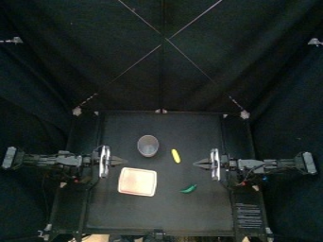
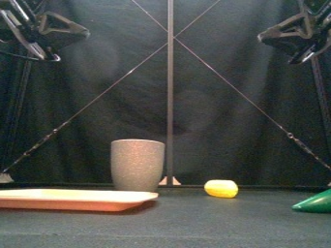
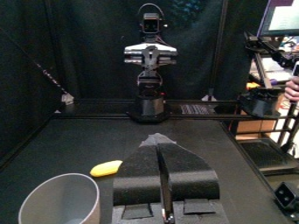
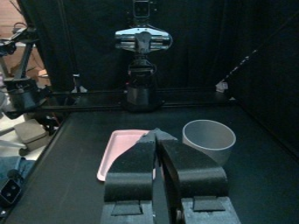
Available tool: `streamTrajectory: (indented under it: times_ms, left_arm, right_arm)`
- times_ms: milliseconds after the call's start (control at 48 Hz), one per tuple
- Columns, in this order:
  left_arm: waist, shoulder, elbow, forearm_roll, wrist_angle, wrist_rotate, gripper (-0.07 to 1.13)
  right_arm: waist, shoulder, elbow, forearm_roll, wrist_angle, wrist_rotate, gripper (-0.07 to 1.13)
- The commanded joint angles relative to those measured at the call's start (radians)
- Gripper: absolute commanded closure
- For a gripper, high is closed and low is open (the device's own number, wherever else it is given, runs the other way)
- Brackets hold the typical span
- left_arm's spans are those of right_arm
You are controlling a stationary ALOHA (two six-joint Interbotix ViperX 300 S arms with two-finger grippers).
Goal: Pick the corn then place it on the pink plate
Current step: Pick the corn
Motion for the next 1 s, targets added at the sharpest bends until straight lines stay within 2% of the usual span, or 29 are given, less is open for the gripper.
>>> streamTrajectory:
  times_ms: [21,208,396,542,729,1000]
  left_arm:
    - [0.026,-0.032,-0.003,0.0,0.015,0.003,1.1]
    - [0.031,-0.08,-0.002,0.003,0.044,0.005,1.09]
    - [0.035,-0.091,-0.011,0.008,0.087,0.005,1.09]
    - [0.037,-0.091,-0.015,0.009,0.101,0.006,1.09]
    - [0.041,-0.091,-0.015,0.026,0.104,0.009,1.09]
    - [0.054,-0.091,-0.015,0.025,0.124,0.009,1.09]
  right_arm:
    - [-0.028,0.046,-0.002,0.014,-0.002,0.009,1.04]
    - [-0.132,0.178,-0.015,0.118,-0.002,0.067,1.02]
    - [-0.213,0.29,-0.061,0.143,-0.002,0.115,0.92]
    - [-0.245,0.362,-0.084,0.175,-0.002,0.153,0.73]
    - [-0.245,0.48,-0.126,0.212,-0.002,0.202,0.45]
    - [-0.235,0.66,-0.187,0.216,-0.002,0.207,0.13]
